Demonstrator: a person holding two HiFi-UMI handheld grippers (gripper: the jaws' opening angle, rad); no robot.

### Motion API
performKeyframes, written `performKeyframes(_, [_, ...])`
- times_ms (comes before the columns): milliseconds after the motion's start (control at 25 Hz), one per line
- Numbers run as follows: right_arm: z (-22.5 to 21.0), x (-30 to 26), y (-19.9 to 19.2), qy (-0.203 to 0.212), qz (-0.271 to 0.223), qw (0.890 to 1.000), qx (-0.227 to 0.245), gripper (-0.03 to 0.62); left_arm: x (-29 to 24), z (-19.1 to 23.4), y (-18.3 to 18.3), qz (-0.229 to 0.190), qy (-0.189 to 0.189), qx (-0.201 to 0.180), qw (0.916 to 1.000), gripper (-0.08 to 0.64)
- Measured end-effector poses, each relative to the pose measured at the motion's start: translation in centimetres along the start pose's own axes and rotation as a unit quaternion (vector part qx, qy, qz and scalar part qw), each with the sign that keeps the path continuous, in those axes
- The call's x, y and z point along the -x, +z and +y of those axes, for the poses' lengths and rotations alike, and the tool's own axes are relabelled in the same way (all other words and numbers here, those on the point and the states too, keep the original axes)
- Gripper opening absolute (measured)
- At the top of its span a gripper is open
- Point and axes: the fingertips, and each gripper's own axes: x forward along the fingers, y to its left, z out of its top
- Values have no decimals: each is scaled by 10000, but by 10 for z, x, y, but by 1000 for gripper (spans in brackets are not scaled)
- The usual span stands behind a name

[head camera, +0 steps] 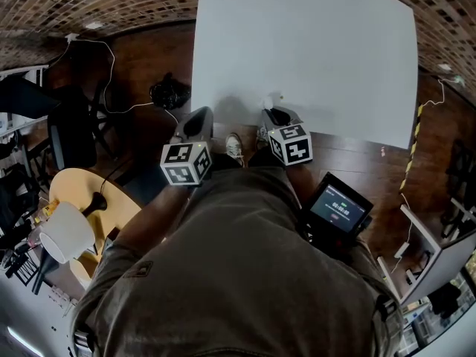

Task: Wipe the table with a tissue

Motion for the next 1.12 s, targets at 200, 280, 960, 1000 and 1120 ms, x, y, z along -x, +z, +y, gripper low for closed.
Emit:
performKeyframes(200, [-25, 12, 0, -287, -85, 9993, -211, 43, -8, -7, 5, -12, -145, -73, 9999, 2])
performKeyframes(280, [-37, 21, 3, -361, -197, 9987, -313, 43, -14, -14, 8, -17, -193, -103, 9998, 2])
performKeyframes(960, [-98, 18, 26, -658, -207, 9969, -366, 43, -29, -19, 19, -78, -80, -13, 9999, 2])
performKeyframes(1000, [-98, 17, 25, -648, -191, 9971, -359, 43, -29, -19, 18, -71, -67, 1, 10000, 2])
performKeyframes(1120, [-95, 19, 25, -636, -160, 9974, -294, 43, -26, -18, 16, -53, -27, 35, 10000, 2])
